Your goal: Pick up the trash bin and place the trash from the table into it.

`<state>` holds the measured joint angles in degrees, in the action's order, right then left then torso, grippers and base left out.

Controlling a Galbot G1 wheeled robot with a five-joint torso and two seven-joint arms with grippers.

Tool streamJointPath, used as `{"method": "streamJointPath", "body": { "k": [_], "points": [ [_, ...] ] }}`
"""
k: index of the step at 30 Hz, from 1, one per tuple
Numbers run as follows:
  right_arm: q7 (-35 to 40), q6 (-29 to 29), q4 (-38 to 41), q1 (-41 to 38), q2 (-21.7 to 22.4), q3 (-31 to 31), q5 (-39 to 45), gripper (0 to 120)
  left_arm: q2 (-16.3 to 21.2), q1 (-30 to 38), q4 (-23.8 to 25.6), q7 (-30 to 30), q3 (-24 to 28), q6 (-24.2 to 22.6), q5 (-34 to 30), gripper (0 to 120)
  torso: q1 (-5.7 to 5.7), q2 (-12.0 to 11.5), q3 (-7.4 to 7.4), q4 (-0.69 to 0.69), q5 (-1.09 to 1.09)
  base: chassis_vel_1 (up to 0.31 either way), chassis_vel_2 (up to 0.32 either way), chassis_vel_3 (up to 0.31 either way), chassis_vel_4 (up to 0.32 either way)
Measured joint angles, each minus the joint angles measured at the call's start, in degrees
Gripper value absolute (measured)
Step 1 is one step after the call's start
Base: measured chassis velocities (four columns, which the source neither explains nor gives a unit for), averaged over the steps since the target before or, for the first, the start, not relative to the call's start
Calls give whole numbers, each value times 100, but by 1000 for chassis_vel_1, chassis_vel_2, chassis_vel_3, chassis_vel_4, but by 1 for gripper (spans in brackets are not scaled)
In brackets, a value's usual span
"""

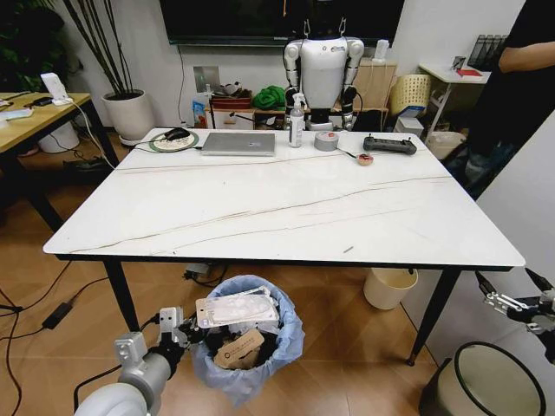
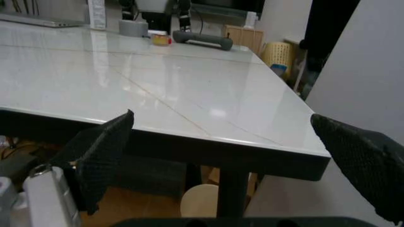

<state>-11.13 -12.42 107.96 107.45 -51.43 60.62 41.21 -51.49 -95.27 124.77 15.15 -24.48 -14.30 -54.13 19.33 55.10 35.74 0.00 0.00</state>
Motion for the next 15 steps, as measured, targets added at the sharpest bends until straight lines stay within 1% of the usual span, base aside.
{"method": "streamJointPath", "body": {
  "k": [3,9,11,15],
  "points": [
    [0,0,0,0,1,0,0,100,7,5,-6,-4,0,0,-3,0,-19,-46,-27,0,0,0,0,0,0],
    [0,0,0,0,0,0,0,100,2,37,-35,-6,35,-2,-51,0,-108,-251,-146,0,0,0,0,0,0],
    [0,0,0,0,0,0,0,100,0,40,-39,-6,38,-2,-51,0,-113,-264,-152,0,0,0,0,0,0],
    [0,0,0,0,0,0,0,100,-16,69,-86,-9,67,-4,-56,0,-172,-401,-231,0,0,0,0,0,0]
  ]
}}
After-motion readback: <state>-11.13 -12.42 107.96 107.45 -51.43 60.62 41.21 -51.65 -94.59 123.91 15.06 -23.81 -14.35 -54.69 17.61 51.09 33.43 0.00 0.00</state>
